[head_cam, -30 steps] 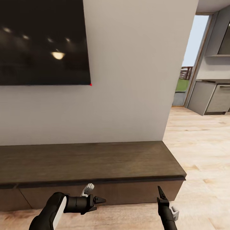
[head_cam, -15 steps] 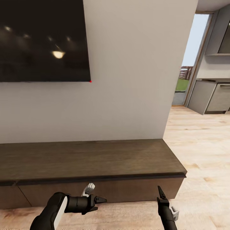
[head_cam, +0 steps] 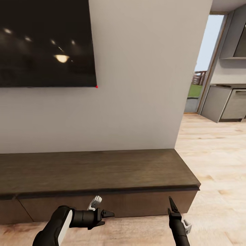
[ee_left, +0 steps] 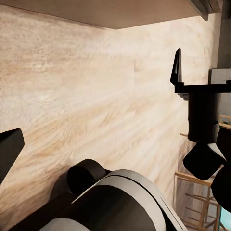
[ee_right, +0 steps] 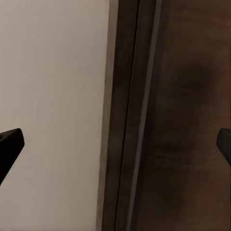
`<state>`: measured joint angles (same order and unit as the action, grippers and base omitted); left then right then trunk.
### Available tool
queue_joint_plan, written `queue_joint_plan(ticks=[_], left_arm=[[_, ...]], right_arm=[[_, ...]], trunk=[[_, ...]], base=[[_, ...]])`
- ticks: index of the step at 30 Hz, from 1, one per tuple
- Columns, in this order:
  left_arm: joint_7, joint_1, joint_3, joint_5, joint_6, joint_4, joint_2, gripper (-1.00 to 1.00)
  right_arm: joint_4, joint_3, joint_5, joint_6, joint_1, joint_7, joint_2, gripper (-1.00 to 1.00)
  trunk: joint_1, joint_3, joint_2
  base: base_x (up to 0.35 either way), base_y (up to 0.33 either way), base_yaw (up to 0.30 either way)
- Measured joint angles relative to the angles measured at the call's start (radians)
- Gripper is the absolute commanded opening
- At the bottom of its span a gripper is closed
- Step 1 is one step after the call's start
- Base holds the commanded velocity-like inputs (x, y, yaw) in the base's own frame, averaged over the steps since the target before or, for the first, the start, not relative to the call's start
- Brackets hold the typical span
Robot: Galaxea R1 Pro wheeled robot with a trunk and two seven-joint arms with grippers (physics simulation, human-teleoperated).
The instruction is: Place each of the two pumpkins and all three candles from the living room inside a cabinet in the living room (use any cabinet), then make sure every cabinet is closed, and position the cauldron so it is next to a table in the living room.
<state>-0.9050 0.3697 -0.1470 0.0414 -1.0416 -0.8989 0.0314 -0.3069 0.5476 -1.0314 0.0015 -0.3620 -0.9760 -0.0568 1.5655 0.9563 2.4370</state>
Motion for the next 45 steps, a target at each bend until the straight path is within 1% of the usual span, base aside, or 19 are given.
queue_joint_plan(ticks=[4, 16, 25, 28, 36, 45], left_arm=[[0.000, 0.000, 0.000, 0.000, 0.000, 0.000, 0.001, 1.00], [0.000, 0.000, 0.000, 0.000, 0.000, 0.000, 0.000, 1.00], [0.000, 0.000, 0.000, 0.000, 0.000, 0.000, 0.001, 1.00], [0.000, 0.000, 0.000, 0.000, 0.000, 0.000, 0.001, 1.00], [0.000, 0.000, 0.000, 0.000, 0.000, 0.000, 0.001, 1.00], [0.000, 0.000, 0.001, 0.000, 0.000, 0.000, 0.001, 1.00]], right_arm=[[0.000, 0.000, 0.000, 0.000, 0.000, -0.001, 0.000, 1.00], [0.000, 0.000, 0.001, 0.000, 0.000, 0.000, 0.000, 1.00], [0.000, 0.000, 0.001, 0.000, 0.000, 0.000, 0.000, 1.00], [0.000, 0.000, 0.001, 0.000, 0.000, 0.000, 0.000, 1.00], [0.000, 0.000, 0.001, 0.000, 0.000, 0.000, 0.000, 1.00], [0.000, 0.000, 0.001, 0.000, 0.000, 0.001, 0.000, 1.00]], trunk=[[0.000, 0.000, 0.000], [0.000, 0.000, 0.000], [0.034, 0.028, 0.063], [0.036, 0.040, 0.064], [0.036, 0.040, 0.064], [0.036, 0.040, 0.064]], base=[[0.151, 0.000, 0.000], [0.038, 0.000, 0.000], [0.001, 0.000, 0.000], [0.000, 0.000, 0.000], [0.003, 0.000, 0.000], [0.110, 0.000, 0.000]])
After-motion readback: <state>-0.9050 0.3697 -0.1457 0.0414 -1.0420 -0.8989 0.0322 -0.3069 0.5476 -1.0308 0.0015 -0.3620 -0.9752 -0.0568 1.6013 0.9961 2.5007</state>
